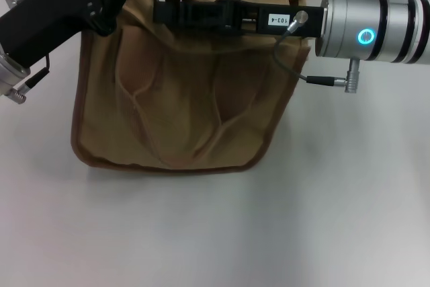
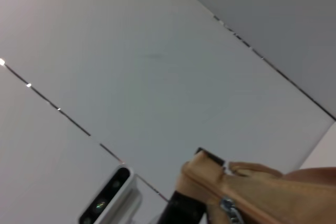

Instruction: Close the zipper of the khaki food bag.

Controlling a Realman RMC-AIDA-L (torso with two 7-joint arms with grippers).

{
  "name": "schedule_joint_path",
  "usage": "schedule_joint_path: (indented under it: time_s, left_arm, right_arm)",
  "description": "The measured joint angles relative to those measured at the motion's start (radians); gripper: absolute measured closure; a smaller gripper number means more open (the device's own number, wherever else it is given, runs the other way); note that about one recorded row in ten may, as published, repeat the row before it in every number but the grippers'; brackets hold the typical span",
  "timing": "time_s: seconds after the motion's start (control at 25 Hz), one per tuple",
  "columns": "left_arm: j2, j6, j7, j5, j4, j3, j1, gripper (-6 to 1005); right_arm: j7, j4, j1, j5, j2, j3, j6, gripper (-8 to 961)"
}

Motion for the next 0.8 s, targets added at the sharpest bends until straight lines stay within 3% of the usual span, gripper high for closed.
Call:
schedule_joint_path:
  time_s: [0.28,0.8]
  left_arm:
    - [0.000,-0.010,0.002,0.000,-0.003,-0.005,0.000,977]
    - [0.000,-0.009,0.002,0.000,-0.003,-0.001,0.003,976]
  right_arm:
    - [-0.005,-0.002,-0.012,0.022,0.000,0.011,-0.042,602]
    - [-0.004,-0.002,-0.018,0.027,-0.003,0.008,-0.055,792]
